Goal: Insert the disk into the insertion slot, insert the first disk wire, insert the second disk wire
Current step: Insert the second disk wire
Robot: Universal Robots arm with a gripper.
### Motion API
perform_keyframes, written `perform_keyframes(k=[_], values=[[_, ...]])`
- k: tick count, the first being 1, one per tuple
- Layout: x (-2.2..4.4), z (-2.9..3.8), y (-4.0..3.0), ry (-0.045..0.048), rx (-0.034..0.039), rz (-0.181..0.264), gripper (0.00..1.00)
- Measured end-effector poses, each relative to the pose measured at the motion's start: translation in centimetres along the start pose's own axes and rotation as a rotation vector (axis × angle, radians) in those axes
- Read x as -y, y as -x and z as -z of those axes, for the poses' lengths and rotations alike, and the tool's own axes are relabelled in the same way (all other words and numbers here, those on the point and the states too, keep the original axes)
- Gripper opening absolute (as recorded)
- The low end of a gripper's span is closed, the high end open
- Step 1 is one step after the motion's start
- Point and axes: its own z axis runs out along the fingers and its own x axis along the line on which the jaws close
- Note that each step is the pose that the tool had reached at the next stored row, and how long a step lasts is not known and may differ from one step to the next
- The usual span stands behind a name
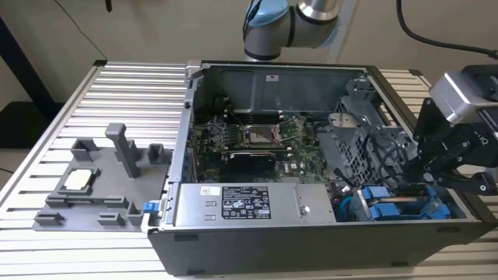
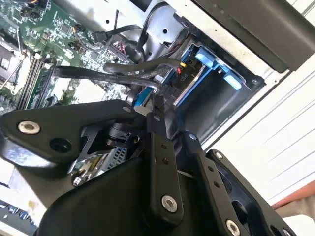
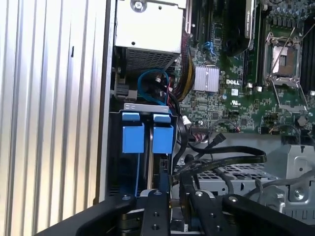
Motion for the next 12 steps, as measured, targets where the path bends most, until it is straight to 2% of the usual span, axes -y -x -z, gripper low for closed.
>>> perform_keyframes(k=[2, 4, 12], values=[[-0.03, 0.74, 0.14, 0.0001, -0.0019, 0.0, 0.24], [-0.05, 1.21, 0.23, 0.0001, -0.0036, 0.0, 0.24], [-0.05, 1.21, 0.23, 0.0004, -0.0079, 0.0, 0.24]])
